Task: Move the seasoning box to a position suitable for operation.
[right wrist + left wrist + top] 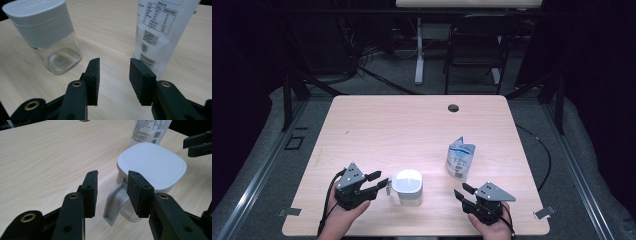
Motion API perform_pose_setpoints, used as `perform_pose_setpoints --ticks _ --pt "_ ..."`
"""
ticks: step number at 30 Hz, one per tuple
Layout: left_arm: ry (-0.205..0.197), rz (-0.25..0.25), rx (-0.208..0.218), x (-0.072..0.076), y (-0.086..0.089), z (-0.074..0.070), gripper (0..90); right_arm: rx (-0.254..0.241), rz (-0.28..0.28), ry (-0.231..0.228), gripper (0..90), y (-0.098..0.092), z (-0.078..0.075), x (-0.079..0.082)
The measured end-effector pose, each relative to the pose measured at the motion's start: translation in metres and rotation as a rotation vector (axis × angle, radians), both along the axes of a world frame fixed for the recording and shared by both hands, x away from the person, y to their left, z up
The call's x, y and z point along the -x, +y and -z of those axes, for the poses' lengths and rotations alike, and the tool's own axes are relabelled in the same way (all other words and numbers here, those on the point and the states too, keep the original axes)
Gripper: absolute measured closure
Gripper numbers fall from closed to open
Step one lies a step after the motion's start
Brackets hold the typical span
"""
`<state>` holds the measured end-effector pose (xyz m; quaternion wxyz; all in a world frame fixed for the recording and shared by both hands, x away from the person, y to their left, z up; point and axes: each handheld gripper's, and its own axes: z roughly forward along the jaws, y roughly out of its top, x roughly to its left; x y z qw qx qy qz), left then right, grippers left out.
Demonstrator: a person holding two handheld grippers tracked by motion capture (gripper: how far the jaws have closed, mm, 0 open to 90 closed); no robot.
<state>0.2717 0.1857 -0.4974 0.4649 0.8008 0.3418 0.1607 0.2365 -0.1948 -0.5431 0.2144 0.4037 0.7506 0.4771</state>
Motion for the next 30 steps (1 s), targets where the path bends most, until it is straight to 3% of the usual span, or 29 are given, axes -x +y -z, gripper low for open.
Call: perform_pose_setpoints --ticks 5,8,14,22,30 --pt "-0.006 0.004 -0.005 -0.005 -0.003 -0.007 63.3 0.013 -0.047 -0.003 60.0 0.008 -0.006 -0.002" --pt "-0.002 0.006 0.011 -0.008 -0.004 -0.011 65.3 0.017 -0.06 -0.013 58.6 0.014 -0.009 -0.004" --pt "-0.007 0.027 0.001 -0.01 -0.009 -0.017 73.2 0.018 -0.076 -0.02 60.6 0.02 -0.015 -0.006" --pt "-0.001 0.055 -0.009 -0.008 -0.016 -0.018 85.0 0.021 -0.105 -0.001 63.7 0.028 -0.017 -0.007" --pt "0.005 0.08 -0.02 -0.009 -0.022 -0.016 90.0 0.035 -0.116 -0.007 68.7 0.032 -0.019 -0.008"
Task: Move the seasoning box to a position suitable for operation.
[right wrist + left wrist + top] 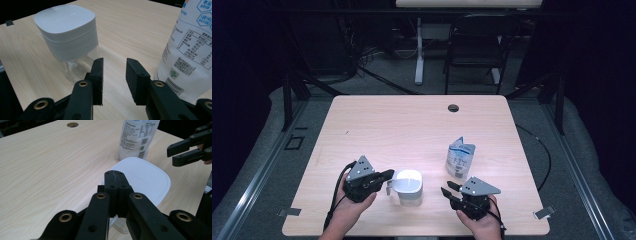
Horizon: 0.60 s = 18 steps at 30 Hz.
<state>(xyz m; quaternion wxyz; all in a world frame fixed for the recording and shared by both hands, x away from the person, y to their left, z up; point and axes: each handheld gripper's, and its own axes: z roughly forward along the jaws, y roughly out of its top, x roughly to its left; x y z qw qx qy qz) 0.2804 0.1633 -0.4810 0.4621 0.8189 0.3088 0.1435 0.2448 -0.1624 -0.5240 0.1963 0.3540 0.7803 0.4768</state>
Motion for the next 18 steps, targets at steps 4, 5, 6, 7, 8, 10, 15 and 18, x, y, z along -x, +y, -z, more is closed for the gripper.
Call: perform_pose_setpoints --ticks 4,5,6,7,8,10,15,18 --pt "0.004 0.009 -0.008 0.0001 -0.0017 0.0007 90.0 -0.001 -0.008 0.003 71.2 0.0007 -0.0006 0.0" --pt "0.004 0.011 -0.01 0.0003 -0.0022 0.0009 90.0 -0.002 -0.01 0.002 72.0 0.0008 -0.0007 0.0" --pt "0.004 0.013 -0.012 0.0002 -0.0026 0.0011 90.0 -0.004 -0.015 0.0 73.1 0.0008 -0.0008 0.0001" --pt "0.006 0.013 -0.012 0.0001 -0.0031 0.0013 90.0 -0.003 -0.017 -0.001 74.1 0.001 -0.001 0.0002" --pt "0.006 0.013 -0.013 0.0 -0.0033 0.0015 90.0 -0.001 -0.019 -0.006 75.2 0.0011 -0.0013 0.0004" --pt "0.007 0.014 -0.018 -0.0004 -0.0035 0.0022 90.0 -0.003 -0.022 -0.007 76.5 0.0013 -0.0015 0.0005" --pt "0.012 0.014 -0.02 -0.0007 -0.0037 0.0046 90.0 0.005 -0.02 -0.011 79.0 0.0014 -0.0015 0.0004" --pt "0.014 0.015 -0.024 -0.0009 -0.0041 0.0053 90.0 0.013 -0.017 -0.016 81.3 0.0021 -0.0012 0.0"
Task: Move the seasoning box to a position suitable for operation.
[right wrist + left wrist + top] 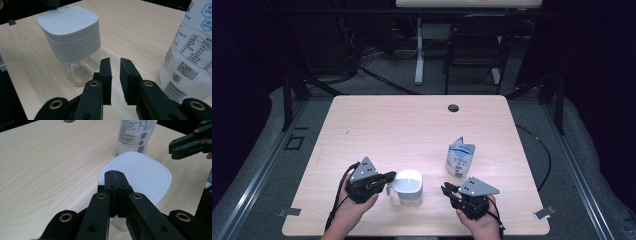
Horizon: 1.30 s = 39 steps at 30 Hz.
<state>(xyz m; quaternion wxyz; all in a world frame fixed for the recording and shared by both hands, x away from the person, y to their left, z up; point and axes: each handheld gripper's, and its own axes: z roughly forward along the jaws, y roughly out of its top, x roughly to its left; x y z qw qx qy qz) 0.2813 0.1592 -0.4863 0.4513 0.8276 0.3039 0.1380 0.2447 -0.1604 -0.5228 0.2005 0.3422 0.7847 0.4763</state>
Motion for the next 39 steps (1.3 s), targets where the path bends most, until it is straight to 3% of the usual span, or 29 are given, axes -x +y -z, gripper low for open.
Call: perform_pose_setpoints --ticks 9,39 --pt "-0.002 0.005 -0.013 0.0 -0.001 0.001 90.0 0.007 -0.013 -0.001 90.0 0.003 -0.001 -0.001" --pt "0.004 0.007 0.005 0.0 0.002 0.003 90.0 0.04 -0.092 -0.008 90.0 0.026 -0.01 -0.009"
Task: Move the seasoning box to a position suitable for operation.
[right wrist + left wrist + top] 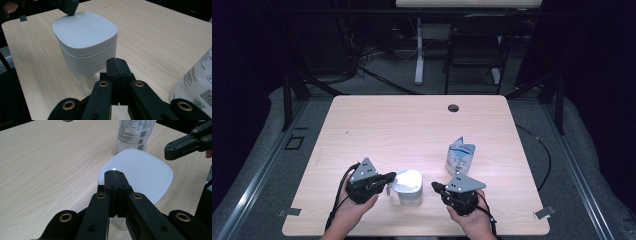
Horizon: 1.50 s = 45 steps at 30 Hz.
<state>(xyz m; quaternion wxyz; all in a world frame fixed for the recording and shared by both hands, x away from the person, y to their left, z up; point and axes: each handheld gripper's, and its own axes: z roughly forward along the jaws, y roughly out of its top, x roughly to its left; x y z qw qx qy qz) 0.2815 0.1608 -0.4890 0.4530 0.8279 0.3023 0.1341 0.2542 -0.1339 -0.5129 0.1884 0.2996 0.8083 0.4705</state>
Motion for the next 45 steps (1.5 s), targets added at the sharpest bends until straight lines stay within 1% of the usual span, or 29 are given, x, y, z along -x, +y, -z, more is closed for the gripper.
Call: perform_pose_setpoints --ticks 6,19,31,41,44,45 --pt "0.001 -0.003 0.008 0.0 0.001 0.001 90.0 0.009 -0.015 -0.001 90.0 0.006 0.0 -0.002" --pt "0.0 -0.004 0.004 0.0 0.003 0.001 90.0 0.026 -0.055 0.017 90.0 0.02 0.005 -0.003" --pt "-0.001 -0.006 0.011 0.0 0.003 0.001 90.0 0.028 -0.06 0.019 90.0 0.024 0.005 -0.004" --pt "-0.001 -0.009 0.014 0.0 0.003 0.002 90.0 0.028 -0.062 0.011 90.0 0.025 0.004 -0.004" --pt "-0.001 -0.01 0.014 0.0 0.003 0.002 90.0 0.036 -0.065 0.01 90.0 0.025 0.003 -0.004" --pt "-0.002 -0.01 0.013 0.0 0.003 0.002 90.0 0.03 -0.064 0.01 90.0 0.025 0.003 -0.004"
